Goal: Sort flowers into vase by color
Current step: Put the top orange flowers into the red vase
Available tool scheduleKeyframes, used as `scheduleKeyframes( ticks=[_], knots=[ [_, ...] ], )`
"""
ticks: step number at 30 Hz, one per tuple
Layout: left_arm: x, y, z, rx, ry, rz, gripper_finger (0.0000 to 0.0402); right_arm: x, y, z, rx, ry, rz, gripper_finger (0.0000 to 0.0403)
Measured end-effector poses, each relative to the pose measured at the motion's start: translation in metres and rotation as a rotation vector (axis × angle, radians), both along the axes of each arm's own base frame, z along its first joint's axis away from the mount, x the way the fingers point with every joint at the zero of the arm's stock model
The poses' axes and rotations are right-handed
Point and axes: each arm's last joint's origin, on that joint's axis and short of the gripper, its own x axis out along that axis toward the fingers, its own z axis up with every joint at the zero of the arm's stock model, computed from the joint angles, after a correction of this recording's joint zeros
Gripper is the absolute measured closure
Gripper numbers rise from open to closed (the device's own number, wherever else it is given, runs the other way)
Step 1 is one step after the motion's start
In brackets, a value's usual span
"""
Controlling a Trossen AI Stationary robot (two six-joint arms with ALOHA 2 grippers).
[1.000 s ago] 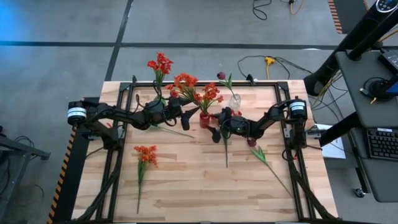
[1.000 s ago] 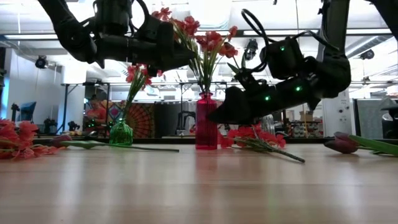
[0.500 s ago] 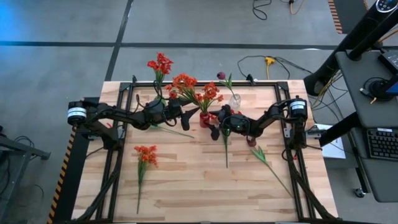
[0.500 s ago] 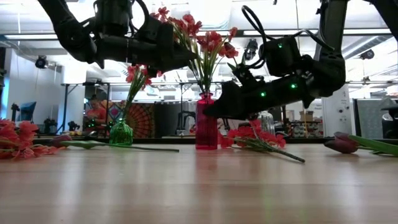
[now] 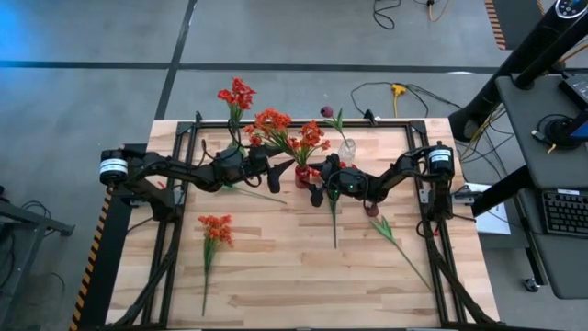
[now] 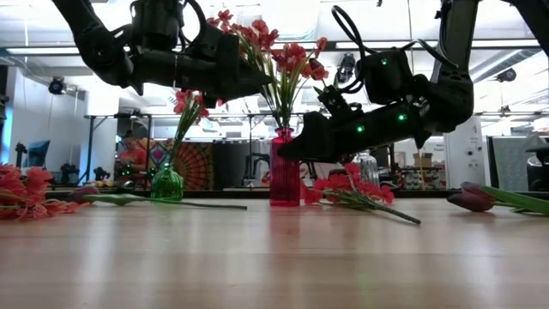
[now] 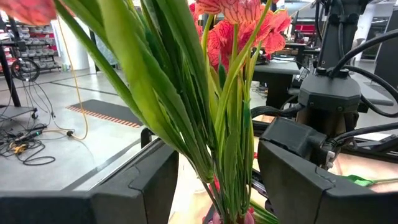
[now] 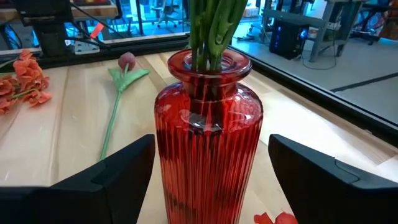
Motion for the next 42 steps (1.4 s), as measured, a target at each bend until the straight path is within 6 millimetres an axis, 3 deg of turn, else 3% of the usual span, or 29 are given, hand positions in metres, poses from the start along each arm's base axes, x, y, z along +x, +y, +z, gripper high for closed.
scheduleKeyframes(
  ticks=[5,16,26,34,42],
  knots=[
    [0.0,0.0,0.0,0.0,0.0,0.0,0.02,0.0,0.0,-0.005,-0.027,0.028,0.006,0.0099],
    [0.0,0.0,-0.001,-0.002,0.009,0.0,0.02,0.013,-0.004,-0.036,0.008,0.085,-0.003,0.0099],
    [0.0,0.0,-0.001,-0.003,0.013,0.0,0.02,0.016,-0.004,-0.031,-0.009,0.049,-0.001,0.0109],
    [0.0,0.0,-0.002,-0.005,0.019,0.0,0.02,0.016,-0.004,-0.031,-0.006,0.047,-0.002,0.017],
    [0.0,0.0,-0.002,-0.003,0.021,0.0,0.02,0.015,-0.004,-0.031,-0.001,0.046,-0.011,0.0162]
  ],
)
